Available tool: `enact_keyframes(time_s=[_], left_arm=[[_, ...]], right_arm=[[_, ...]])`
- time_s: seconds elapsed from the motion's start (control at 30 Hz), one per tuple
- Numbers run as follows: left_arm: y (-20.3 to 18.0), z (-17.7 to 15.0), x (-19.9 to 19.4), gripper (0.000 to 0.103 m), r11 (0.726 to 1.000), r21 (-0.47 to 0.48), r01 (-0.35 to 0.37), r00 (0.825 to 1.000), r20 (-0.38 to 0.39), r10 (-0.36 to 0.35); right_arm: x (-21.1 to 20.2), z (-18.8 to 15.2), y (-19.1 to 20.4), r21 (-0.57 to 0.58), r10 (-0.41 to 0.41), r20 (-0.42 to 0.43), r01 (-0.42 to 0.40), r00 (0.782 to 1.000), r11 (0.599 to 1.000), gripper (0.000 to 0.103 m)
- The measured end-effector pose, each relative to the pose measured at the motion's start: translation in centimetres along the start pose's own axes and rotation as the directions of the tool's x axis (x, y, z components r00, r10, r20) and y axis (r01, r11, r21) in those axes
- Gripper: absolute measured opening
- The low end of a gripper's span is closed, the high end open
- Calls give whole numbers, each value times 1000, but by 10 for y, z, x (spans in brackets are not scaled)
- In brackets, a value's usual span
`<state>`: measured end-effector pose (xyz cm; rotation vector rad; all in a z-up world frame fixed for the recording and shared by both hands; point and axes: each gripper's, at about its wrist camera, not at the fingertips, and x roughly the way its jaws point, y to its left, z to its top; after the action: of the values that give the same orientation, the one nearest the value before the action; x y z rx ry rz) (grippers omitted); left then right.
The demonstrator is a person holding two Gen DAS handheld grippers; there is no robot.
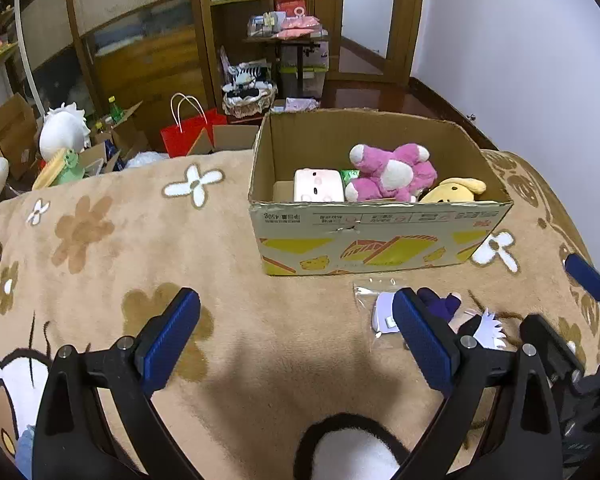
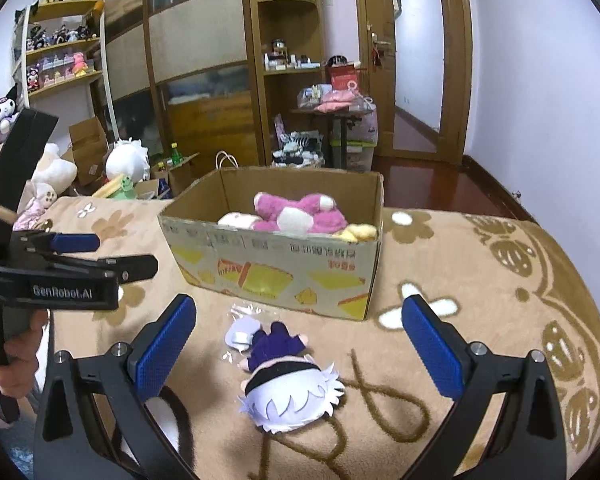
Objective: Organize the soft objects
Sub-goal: 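Move both tools back toward the clear bag and white-haired plush doll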
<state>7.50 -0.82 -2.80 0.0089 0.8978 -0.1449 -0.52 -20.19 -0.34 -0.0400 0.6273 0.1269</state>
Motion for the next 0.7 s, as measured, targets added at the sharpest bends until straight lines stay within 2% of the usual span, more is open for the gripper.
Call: enact_keyframes(time_s=[0.37, 0.7], left_arm=[[-5, 4, 24, 96, 1000, 12, 23, 998, -63, -22], [-18, 1, 57, 96, 997, 37, 73, 985, -160, -66]], right_arm=[[34, -23, -6, 14, 5, -97, -3, 995, 1000, 103], [61, -36, -11, 52, 36, -174, -27, 984, 998, 103]])
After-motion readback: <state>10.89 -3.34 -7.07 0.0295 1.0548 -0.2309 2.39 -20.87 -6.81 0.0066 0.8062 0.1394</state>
